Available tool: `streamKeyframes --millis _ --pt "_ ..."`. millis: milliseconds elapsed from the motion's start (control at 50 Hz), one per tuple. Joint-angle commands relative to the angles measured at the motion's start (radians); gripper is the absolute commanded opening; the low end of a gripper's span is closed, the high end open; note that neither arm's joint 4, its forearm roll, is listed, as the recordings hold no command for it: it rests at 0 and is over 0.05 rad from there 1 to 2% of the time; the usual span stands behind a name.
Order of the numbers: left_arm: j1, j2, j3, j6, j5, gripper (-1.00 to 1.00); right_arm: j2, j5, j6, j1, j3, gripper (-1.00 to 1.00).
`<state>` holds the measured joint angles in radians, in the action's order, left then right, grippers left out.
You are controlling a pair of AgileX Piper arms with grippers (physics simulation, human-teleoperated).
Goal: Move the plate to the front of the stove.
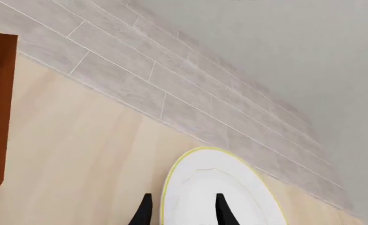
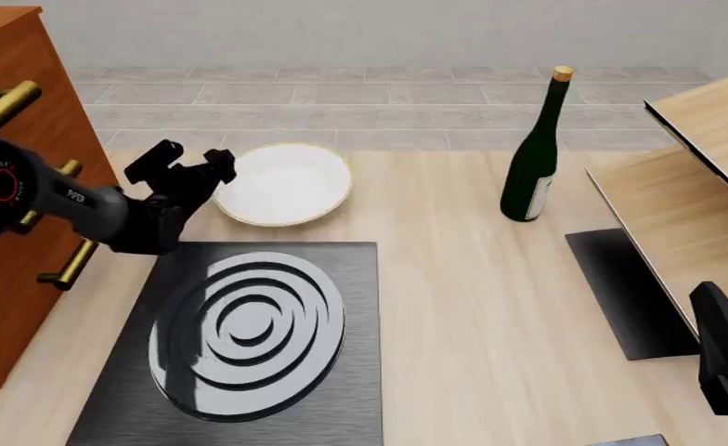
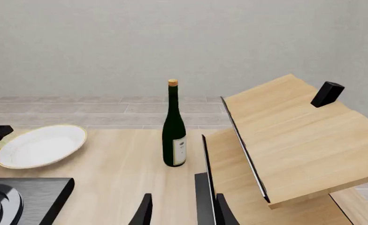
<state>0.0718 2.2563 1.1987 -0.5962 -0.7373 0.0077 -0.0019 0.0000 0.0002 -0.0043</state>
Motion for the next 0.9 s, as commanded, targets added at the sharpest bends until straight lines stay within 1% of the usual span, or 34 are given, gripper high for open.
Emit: streamKeyframes --millis 20,180,280,320,360,500,540,680,700,760,900 --pt "-0.009 -0.089 -0.059 0.049 0.013 1.0 0.0 0.0 0.0 0.0 0.0 1.0" --pt "-0.028 -0.152 -0.101 0.078 0.016 1.0 0.0 0.0 0.0 0.0 0.0 1.0" --pt "-0.028 -0.208 -0.136 0.115 0.024 1.0 0.0 0.0 0.0 0.0 0.0 1.0" --pt "-0.028 -0.245 -0.16 0.136 0.025 1.0 0.0 0.0 0.0 0.0 0.0 1.0" --pt "-0.029 -0.272 -0.177 0.141 0.028 1.0 0.0 0.0 0.0 0.0 0.0 1.0" --pt "-0.005 -0.395 -0.247 0.199 0.045 1.0 0.0 0.0 0.0 0.0 0.0 1.0" --pt "-0.003 -0.42 -0.262 0.195 0.049 1.0 0.0 0.0 0.0 0.0 0.0 1.0" --pt "0.02 -0.548 -0.318 0.226 0.089 1.0 0.0 0.0 0.0 0.0 0.0 1.0" --pt "0.025 -0.577 -0.332 0.25 0.093 1.0 0.0 0.0 0.0 0.0 0.0 1.0" --pt "0.031 -0.622 -0.368 0.251 0.092 1.0 0.0 0.0 0.0 0.0 0.0 1.0" --pt "0.051 -0.742 -0.432 0.293 0.12 1.0 0.0 0.0 0.0 0.0 0.0 1.0"
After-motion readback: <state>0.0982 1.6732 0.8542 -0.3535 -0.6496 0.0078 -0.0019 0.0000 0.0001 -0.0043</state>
